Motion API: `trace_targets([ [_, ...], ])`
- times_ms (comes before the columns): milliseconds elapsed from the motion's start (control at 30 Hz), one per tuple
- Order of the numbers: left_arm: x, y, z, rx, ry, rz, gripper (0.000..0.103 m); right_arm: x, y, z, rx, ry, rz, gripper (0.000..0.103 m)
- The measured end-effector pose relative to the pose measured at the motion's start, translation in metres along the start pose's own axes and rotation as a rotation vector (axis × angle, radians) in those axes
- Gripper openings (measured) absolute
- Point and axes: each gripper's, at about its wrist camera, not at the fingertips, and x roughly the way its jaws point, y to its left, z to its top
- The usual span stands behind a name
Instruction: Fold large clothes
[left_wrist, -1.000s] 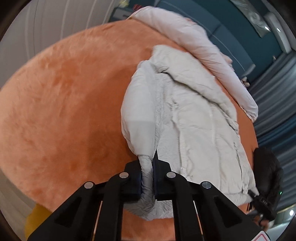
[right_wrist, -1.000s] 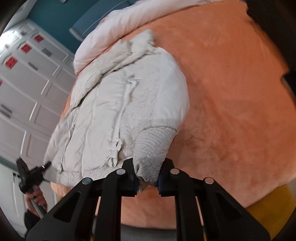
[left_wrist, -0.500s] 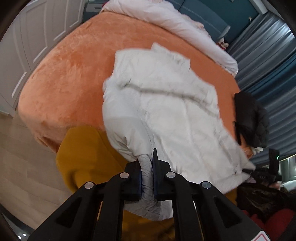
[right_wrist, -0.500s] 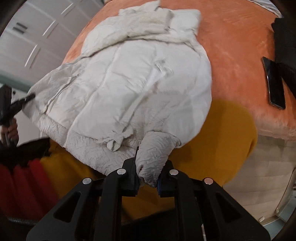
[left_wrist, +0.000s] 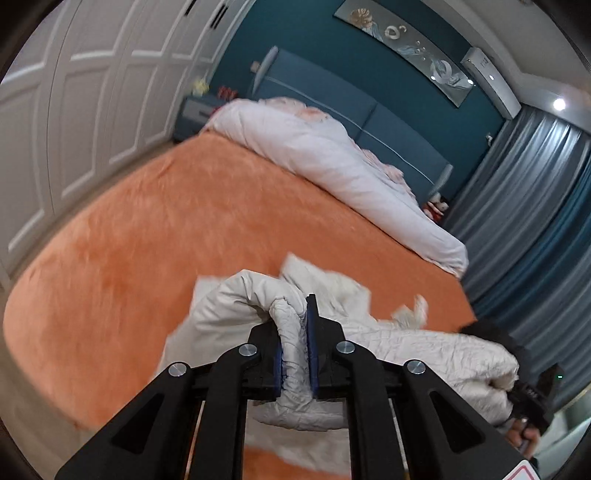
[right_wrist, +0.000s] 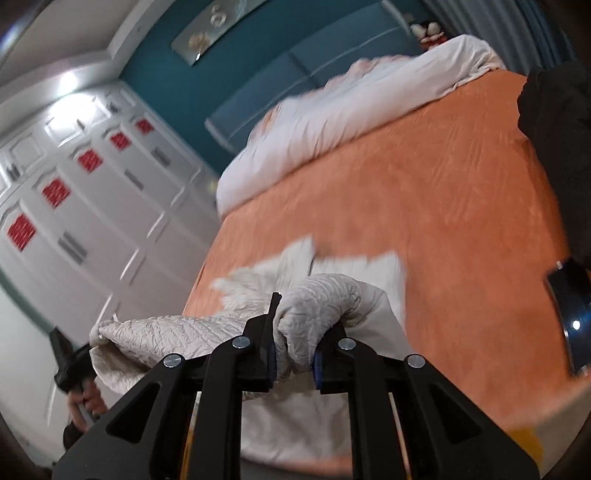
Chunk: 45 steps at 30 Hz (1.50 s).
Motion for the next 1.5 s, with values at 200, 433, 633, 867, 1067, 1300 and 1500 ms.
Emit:
trace_targets([
  [200,0.110,0.028,0.005,-0.041,0.078,0.146,0.011,0.094,-0.042,0.005,0.137,-0.013,-0.065,0.017],
  [433,0.173,0.066,-0.005,-0.102,0.166,0.150,0.019,0.115,-0.071,0.000,0.270,-0.010,0.032,0.033],
  [633,0.116,0.068,0.015,-0.169,0.101,-0.004,0.021,0.064,-0.083,0.008,0.377,-0.149,0.191,0.049],
  [867,0.103,0.066,0.029,-0.193,0.114,0.022,0.022,0.007,-0.039,0.013,0.136,-0.252,0.004,0.050],
  [1067,0.107,0.040,0.040,-0.100,0.140,0.120,0.022,0.064,0.056,-0.036,-0.285,-0.004,-0.084,0.050],
  [1300,0.105,0.035,0.060,-0.087,0.240,0.113,0.022,0.149,0.104,-0.088,-0.525,0.185,-0.172,0.037],
  [1500,0.084,0.067,0.068,-0.176,0.279,0.039,0.023,0.170,0.044,-0.059,-0.352,0.192,-0.295,0.035],
])
